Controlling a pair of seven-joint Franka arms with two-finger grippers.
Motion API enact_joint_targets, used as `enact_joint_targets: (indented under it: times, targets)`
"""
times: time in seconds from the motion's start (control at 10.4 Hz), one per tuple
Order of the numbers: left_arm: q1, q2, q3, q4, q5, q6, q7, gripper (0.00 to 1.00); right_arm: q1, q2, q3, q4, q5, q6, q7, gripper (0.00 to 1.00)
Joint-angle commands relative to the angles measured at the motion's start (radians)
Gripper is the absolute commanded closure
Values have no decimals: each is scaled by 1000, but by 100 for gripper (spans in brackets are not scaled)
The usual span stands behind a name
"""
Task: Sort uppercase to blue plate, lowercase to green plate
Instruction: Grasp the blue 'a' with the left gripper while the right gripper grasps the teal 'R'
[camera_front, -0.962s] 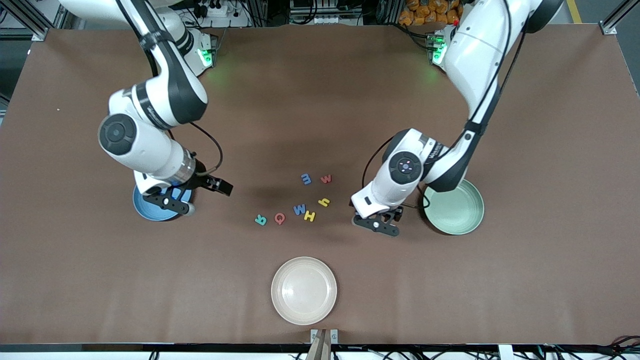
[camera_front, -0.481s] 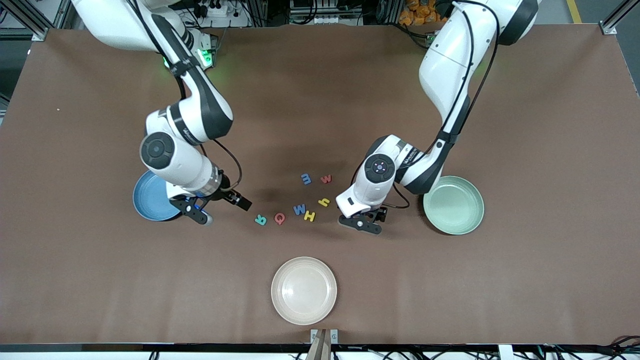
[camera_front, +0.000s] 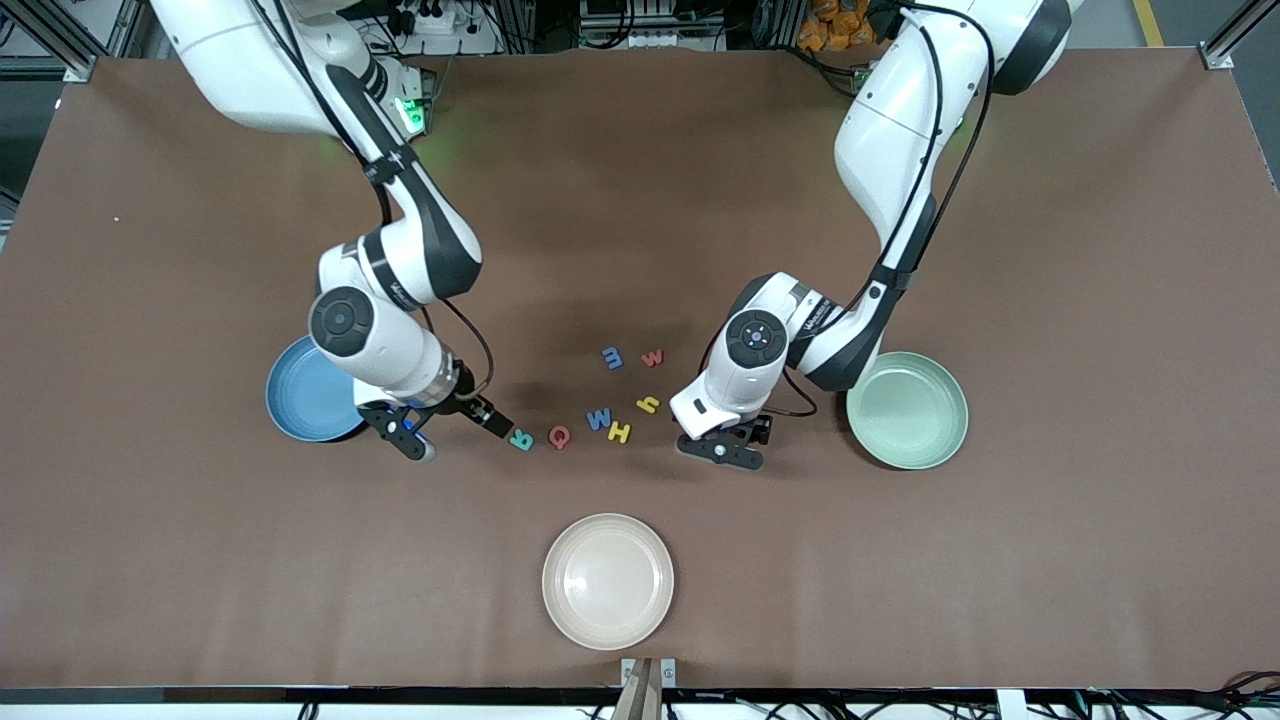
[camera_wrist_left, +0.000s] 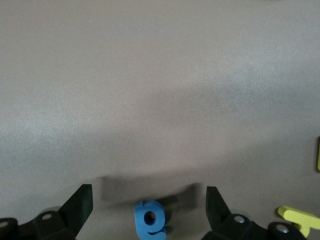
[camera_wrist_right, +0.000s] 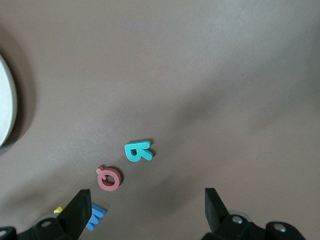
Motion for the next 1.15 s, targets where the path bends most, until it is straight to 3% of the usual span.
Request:
enact_joint_targets:
  times: [0.0,0.29,0.77,0.87,0.96,1.06]
  targets:
    - [-22,1,14,8,19,-1,-71,0,38,72,0,74,-56,4,100,0]
    - [-25,1,14,4,35,-7,-113,0,61,135,-1,134,-166,-1,118,0]
    - [-13,4,14,-7,35,-9,-113,0,63,218,-1,202,-231,2,120,4]
    - [-13,2,16,-15,35,-10,-117,19,63,230,-1,211,-231,4,124,5]
    - [-14,1,14,-15,35,-41,-163,94,67,235,-3,213,-231,4,124,6]
    - [-21,1,14,-15,36,-77,-192,100,67,238,-3,213,-233,4,126,7]
